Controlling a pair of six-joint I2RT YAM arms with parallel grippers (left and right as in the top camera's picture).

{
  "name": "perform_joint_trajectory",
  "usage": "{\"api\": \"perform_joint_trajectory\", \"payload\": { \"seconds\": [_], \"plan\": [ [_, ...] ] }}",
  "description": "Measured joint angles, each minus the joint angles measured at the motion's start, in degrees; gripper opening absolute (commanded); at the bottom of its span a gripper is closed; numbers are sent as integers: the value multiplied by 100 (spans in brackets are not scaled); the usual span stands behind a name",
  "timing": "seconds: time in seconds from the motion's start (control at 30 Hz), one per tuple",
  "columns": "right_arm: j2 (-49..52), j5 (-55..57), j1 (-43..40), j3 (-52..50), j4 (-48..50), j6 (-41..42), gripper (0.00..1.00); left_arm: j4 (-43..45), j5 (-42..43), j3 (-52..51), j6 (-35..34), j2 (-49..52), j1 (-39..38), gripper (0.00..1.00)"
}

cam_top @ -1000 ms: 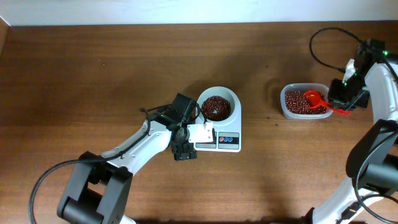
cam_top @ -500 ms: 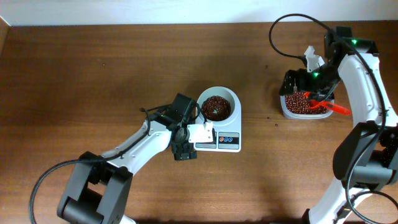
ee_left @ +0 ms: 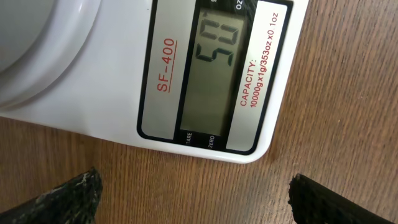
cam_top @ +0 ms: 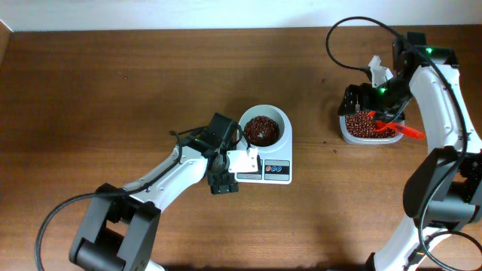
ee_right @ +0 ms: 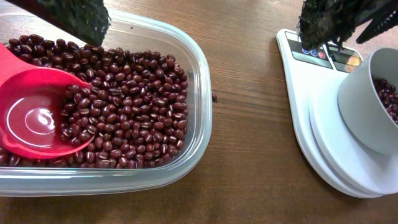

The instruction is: Scoop item into bowl and weigh 50g on scale

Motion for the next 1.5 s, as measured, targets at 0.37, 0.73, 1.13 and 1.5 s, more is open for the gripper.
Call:
{"api": "perform_joint_trajectory", "payload": {
  "seconds": [0.37, 0.73, 1.13, 1.5],
  "plan": [
    [0, 2, 26, 0, 4, 0, 99, 0, 0, 0, 0, 0, 0, 99],
    [-2695, 2, 26, 2, 20, -2, 99, 0, 0, 0, 0, 0, 0, 99],
    [-6349, 2, 37, 39, -247, -39, 99, -2, 2, 0, 0, 0, 0, 99],
    [-8159, 295, 157, -1976, -57, -1156, 99, 0, 4, 0, 0, 0, 0, 99]
  ]
}}
